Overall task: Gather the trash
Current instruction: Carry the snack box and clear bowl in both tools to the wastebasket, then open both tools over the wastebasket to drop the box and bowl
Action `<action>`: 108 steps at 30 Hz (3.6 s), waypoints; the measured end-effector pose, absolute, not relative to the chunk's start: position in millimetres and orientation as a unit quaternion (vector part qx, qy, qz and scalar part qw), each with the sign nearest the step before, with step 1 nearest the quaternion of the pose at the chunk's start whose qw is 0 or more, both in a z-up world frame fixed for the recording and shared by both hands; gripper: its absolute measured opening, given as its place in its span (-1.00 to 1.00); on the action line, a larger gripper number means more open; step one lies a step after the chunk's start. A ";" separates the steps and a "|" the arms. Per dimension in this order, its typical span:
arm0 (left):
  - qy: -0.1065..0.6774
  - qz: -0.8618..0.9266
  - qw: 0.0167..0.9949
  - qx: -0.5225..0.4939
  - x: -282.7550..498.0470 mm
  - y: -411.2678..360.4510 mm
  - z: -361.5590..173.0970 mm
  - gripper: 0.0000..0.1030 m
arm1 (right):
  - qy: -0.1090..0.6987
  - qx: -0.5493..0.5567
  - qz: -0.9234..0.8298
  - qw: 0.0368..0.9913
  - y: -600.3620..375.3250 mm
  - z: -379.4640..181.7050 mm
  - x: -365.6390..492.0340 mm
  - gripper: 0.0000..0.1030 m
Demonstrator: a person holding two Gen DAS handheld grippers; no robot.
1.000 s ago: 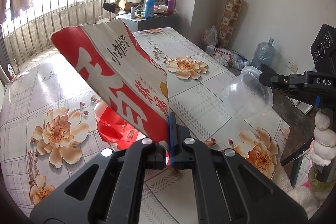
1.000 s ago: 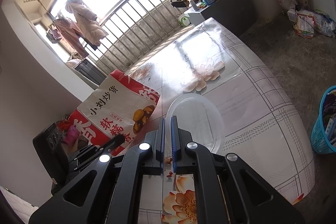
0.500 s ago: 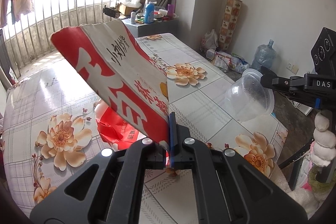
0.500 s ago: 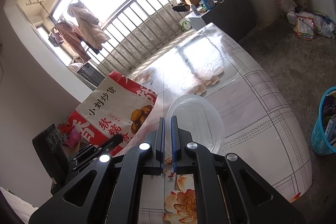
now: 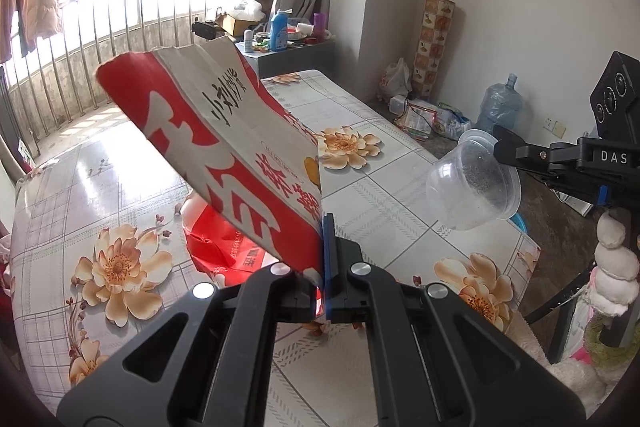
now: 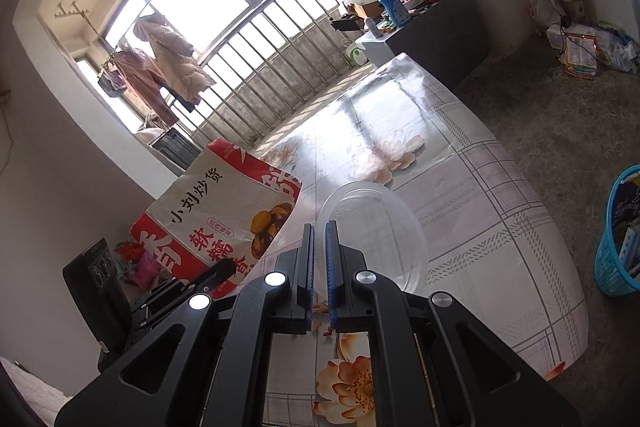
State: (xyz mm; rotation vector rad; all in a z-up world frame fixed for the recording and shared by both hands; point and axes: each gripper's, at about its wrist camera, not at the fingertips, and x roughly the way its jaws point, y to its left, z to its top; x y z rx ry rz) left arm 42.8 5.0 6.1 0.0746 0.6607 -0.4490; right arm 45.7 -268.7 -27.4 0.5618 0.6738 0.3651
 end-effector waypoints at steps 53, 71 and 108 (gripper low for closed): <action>0.296 -0.454 0.822 0.174 66.5 -269.8 27.4 -0.99 | 0.207 0.414 -0.050 0.885 -475.0 -59.2 -55.8 -0.88; 0.349 -0.509 0.755 0.219 105.3 -391.8 -23.0 -0.99 | 0.337 0.454 -0.236 0.790 -606.5 -230.2 0.7 -0.45; 0.454 -0.513 0.713 0.152 131.3 -487.5 -62.1 0.21 | 0.274 0.515 -0.267 0.767 -637.7 -242.3 -47.3 -0.16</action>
